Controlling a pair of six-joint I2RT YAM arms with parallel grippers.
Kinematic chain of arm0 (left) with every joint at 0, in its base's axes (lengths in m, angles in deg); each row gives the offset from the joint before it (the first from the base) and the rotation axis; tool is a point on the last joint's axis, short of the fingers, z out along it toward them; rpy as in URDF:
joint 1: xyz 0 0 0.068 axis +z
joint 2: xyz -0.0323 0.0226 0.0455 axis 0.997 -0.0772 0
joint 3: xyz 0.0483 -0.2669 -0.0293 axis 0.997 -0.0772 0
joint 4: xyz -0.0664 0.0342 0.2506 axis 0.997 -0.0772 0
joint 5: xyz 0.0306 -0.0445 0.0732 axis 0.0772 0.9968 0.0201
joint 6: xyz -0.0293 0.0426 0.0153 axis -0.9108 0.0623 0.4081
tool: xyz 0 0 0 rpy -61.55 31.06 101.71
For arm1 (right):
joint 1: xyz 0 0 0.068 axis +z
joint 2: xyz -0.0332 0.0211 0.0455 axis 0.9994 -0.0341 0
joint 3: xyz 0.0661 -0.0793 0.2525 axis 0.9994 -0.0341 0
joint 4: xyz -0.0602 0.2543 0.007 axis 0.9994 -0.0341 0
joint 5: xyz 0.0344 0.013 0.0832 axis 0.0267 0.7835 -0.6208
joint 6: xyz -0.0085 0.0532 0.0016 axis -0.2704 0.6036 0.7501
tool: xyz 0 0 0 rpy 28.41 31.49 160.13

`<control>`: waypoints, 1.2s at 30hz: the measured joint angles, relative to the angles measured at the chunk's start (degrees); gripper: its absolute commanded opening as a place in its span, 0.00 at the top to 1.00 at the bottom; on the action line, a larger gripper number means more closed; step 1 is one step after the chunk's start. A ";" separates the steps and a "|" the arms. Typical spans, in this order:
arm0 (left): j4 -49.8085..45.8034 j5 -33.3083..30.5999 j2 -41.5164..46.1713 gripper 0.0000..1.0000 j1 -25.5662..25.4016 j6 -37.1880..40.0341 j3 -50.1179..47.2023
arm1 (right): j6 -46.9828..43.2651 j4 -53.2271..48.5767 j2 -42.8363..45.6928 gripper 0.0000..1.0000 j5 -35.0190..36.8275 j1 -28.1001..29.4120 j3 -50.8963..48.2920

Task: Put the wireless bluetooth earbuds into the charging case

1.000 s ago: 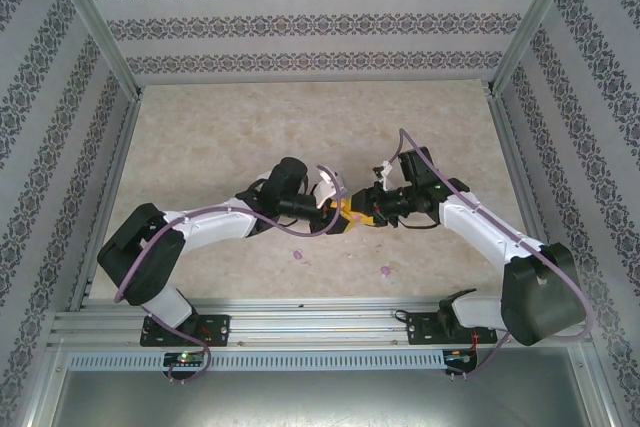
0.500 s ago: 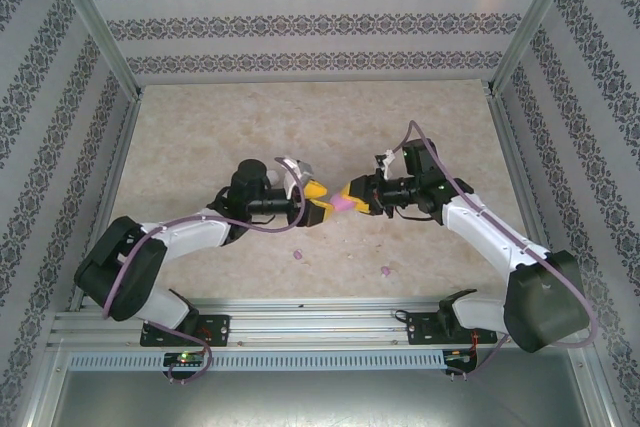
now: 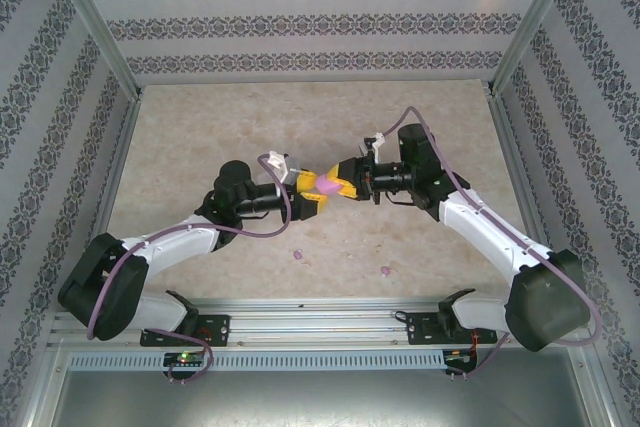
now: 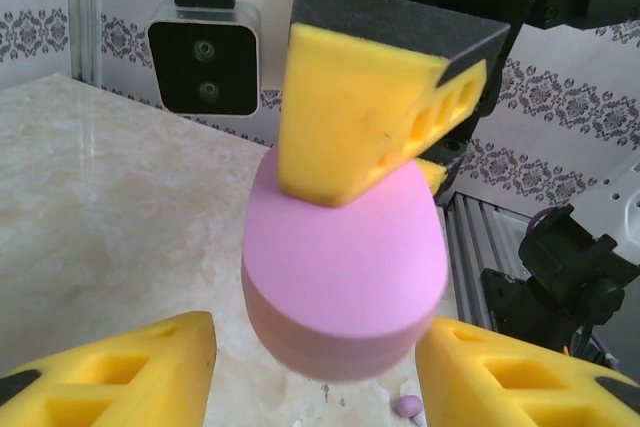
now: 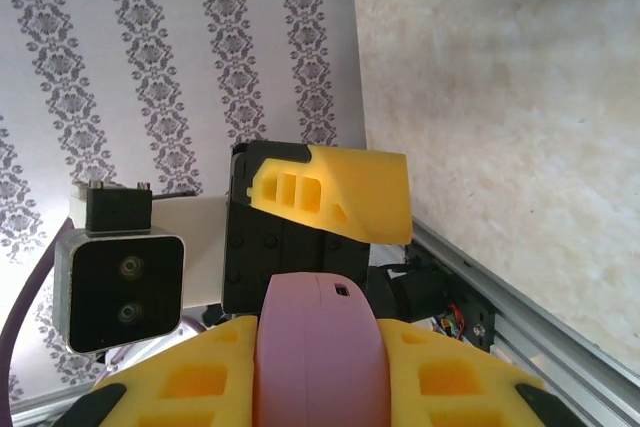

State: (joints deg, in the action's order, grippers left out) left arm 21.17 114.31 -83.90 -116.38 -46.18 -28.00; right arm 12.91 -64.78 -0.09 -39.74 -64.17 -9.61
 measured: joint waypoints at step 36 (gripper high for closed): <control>8.28 -0.66 -2.47 0.61 -0.61 -6.43 0.74 | 6.40 8.94 -2.05 0.82 -0.31 1.42 -1.16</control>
State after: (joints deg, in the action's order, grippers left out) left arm 29.46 113.65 -86.37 -116.99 -52.60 -27.25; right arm 19.31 -55.84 -2.14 -40.04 -62.75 -10.77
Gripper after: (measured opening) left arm 0.435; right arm 0.249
